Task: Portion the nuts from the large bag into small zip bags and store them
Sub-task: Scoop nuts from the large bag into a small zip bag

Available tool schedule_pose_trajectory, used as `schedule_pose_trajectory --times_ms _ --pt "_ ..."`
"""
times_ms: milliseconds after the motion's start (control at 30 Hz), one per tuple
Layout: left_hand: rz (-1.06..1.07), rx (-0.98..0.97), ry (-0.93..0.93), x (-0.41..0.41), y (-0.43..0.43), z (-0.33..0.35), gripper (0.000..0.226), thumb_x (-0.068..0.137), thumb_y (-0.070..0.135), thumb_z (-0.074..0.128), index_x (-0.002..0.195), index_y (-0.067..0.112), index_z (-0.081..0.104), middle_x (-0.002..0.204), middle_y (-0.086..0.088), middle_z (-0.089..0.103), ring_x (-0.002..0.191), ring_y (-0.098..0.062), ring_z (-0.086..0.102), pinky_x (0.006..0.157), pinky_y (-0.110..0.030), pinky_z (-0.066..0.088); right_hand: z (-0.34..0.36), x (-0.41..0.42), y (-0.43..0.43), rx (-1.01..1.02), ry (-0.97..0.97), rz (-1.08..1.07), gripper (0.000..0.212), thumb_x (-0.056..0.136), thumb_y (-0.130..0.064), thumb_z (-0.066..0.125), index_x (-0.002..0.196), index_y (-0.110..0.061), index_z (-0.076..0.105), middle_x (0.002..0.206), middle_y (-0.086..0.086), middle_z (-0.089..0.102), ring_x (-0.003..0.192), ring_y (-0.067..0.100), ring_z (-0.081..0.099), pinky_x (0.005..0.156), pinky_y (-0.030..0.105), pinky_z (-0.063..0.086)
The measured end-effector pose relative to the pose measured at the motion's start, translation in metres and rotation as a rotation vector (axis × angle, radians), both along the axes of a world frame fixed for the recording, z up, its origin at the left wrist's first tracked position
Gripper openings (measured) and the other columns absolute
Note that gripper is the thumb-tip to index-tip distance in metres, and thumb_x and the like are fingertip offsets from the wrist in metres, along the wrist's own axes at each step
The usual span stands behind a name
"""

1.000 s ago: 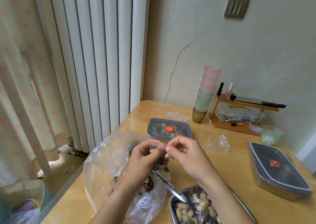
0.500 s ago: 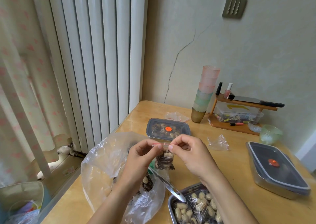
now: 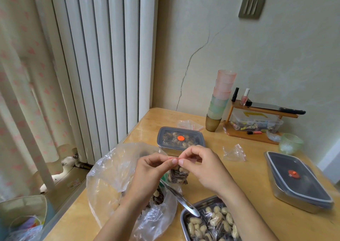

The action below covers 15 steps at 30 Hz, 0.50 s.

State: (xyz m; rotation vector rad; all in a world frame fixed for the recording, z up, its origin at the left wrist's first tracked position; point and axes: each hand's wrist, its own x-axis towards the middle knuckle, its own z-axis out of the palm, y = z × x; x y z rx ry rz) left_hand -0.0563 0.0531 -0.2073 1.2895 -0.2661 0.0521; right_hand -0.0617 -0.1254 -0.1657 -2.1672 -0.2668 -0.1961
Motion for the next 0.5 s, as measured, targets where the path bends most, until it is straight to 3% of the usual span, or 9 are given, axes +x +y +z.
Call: schedule_pose_trajectory --times_ms 100,200,367,500 --pt "-0.019 0.035 -0.024 -0.0015 -0.0004 0.0011 0.010 0.089 0.011 0.076 0.093 0.003 0.081 0.096 -0.016 0.079 0.098 -0.030 0.075 0.088 -0.031 0.058 0.0010 -0.0011 0.0008 -0.043 -0.043 -0.036 0.011 0.091 -0.022 0.076 0.082 -0.028 0.073 0.085 -0.014 0.070 0.085 0.000 0.064 0.074 0.013 0.045" --pt "-0.021 0.054 -0.037 -0.0028 -0.0009 0.0005 0.011 0.093 0.012 0.073 0.095 0.005 0.080 0.096 -0.015 0.078 0.096 -0.028 0.074 0.086 -0.029 0.057 0.0029 -0.0032 0.0028 -0.064 -0.048 -0.049 0.013 0.093 -0.018 0.073 0.082 -0.024 0.071 0.070 -0.022 0.067 0.071 -0.006 0.062 0.064 0.007 0.042" --pt "0.015 0.062 -0.034 -0.0006 0.0008 -0.0011 0.012 0.092 0.016 0.074 0.087 0.005 0.077 0.092 -0.019 0.076 0.095 -0.038 0.071 0.090 -0.040 0.058 0.0025 -0.0027 0.0008 -0.033 -0.051 -0.062 0.012 0.087 -0.027 0.081 0.077 -0.027 0.075 0.061 -0.017 0.061 0.060 -0.001 0.053 0.059 0.011 0.040" --pt "0.029 0.062 -0.038 -0.0017 -0.0010 -0.0004 0.014 0.094 0.014 0.072 0.088 0.002 0.076 0.090 -0.018 0.077 0.091 -0.034 0.073 0.085 -0.035 0.058 0.0021 0.0007 -0.0063 -0.034 0.003 -0.027 0.010 0.089 -0.033 0.079 0.081 -0.028 0.076 0.068 -0.005 0.064 0.063 0.003 0.051 0.063 0.023 0.044"
